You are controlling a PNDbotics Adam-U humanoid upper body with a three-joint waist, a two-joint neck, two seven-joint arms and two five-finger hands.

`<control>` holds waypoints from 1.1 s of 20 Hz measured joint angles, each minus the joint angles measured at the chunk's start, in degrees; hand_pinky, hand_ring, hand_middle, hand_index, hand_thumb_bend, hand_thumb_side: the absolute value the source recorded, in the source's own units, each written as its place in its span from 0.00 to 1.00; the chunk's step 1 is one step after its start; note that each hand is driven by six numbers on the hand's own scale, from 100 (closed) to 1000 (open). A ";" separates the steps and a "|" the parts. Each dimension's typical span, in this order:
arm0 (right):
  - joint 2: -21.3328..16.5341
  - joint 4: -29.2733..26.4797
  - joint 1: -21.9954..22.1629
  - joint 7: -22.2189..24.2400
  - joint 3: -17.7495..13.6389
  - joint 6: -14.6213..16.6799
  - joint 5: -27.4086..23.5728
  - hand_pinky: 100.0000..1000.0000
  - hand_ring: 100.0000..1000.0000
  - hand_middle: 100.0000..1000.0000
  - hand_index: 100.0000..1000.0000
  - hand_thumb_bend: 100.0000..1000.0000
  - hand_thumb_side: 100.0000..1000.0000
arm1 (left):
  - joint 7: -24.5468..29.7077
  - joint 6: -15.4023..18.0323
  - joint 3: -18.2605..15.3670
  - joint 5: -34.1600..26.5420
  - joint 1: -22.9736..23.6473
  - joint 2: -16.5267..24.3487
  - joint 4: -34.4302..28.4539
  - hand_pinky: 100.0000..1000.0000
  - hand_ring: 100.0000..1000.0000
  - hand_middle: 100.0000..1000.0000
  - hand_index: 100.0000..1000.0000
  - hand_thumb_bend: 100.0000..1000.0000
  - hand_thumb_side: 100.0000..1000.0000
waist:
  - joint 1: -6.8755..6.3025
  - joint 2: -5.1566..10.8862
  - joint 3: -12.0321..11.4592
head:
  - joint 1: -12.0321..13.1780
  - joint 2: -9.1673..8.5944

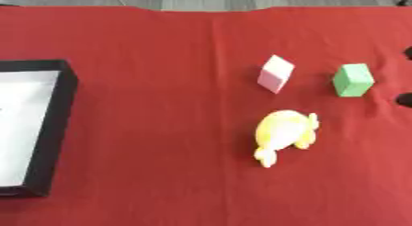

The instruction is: Pick up the objects with one hand, pass them to the other hand, and then place them into the box on the other side of the table.

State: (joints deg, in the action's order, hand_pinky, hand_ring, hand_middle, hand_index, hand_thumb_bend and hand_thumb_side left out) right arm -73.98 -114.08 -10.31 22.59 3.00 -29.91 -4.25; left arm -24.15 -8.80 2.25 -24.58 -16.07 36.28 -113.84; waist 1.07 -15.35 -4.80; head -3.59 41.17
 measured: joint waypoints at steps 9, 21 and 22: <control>-0.06 0.00 -2.32 0.69 1.35 -2.01 0.62 0.96 0.90 0.87 0.91 0.43 0.12 | 0.06 -0.15 0.12 0.00 -0.16 0.00 0.00 0.80 0.83 0.53 0.69 0.00 0.60 | 0.01 0.00 -0.38 | -0.81 -0.39; 0.17 0.00 -4.61 0.72 1.74 -2.32 2.07 0.96 0.91 0.88 0.91 0.39 0.02 | 0.25 -0.09 0.44 0.41 -1.61 0.00 0.00 0.80 0.84 0.53 0.69 0.00 0.61 | 0.01 -1.63 -1.60 | -3.73 -2.08; 0.25 0.00 -4.86 0.76 1.76 -2.28 2.26 0.96 0.91 0.88 0.91 0.39 0.01 | 0.25 -0.08 0.45 0.43 -1.63 0.00 0.00 0.80 0.84 0.53 0.69 0.00 0.61 | 0.01 -1.98 -1.70 | -3.84 -2.11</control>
State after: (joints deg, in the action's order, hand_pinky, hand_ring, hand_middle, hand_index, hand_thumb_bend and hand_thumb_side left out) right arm -73.72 -114.08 -15.17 23.36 4.76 -32.19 -2.00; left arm -23.90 -8.89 2.69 -24.15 -17.70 36.28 -113.84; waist 1.09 -17.34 -6.50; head -7.43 39.07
